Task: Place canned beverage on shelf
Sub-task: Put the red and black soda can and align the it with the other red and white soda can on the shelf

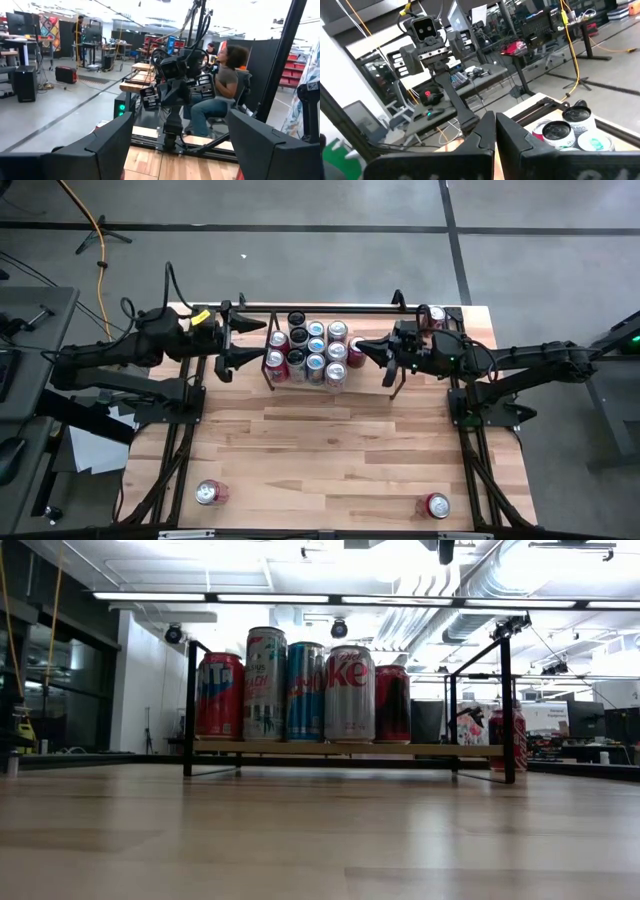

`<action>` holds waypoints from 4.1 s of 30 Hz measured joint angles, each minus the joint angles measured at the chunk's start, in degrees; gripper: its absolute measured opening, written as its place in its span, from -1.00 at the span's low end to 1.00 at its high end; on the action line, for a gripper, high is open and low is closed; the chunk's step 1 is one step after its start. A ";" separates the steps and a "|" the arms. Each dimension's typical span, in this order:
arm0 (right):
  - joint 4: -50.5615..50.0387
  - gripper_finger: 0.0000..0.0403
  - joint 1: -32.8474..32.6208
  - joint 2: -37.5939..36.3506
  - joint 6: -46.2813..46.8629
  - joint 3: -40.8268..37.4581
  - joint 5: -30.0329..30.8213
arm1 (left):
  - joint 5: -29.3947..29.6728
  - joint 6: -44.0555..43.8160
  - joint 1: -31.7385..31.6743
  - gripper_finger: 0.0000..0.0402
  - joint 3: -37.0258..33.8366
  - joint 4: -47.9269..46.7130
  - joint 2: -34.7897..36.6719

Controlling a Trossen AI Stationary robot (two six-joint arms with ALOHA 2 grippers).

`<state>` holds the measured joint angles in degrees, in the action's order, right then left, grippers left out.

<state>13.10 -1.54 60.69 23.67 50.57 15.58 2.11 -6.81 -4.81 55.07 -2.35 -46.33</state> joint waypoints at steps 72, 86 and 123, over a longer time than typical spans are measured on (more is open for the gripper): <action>-88.42 0.82 -53.06 32.64 99.82 39.28 -32.66 | 5.26 -6.67 -0.01 0.37 0.00 -4.28 -0.32; -86.59 0.82 -52.76 40.18 102.33 39.28 -30.74 | 3.97 -6.74 -0.01 0.37 0.00 -4.28 -0.32; -65.92 0.67 -50.56 40.39 100.35 22.10 -35.45 | 3.10 -9.08 -0.04 0.37 0.02 -4.24 -0.34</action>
<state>-52.82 -52.10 101.08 124.02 72.66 -19.88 5.21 -15.89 -4.84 55.09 -6.59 -46.68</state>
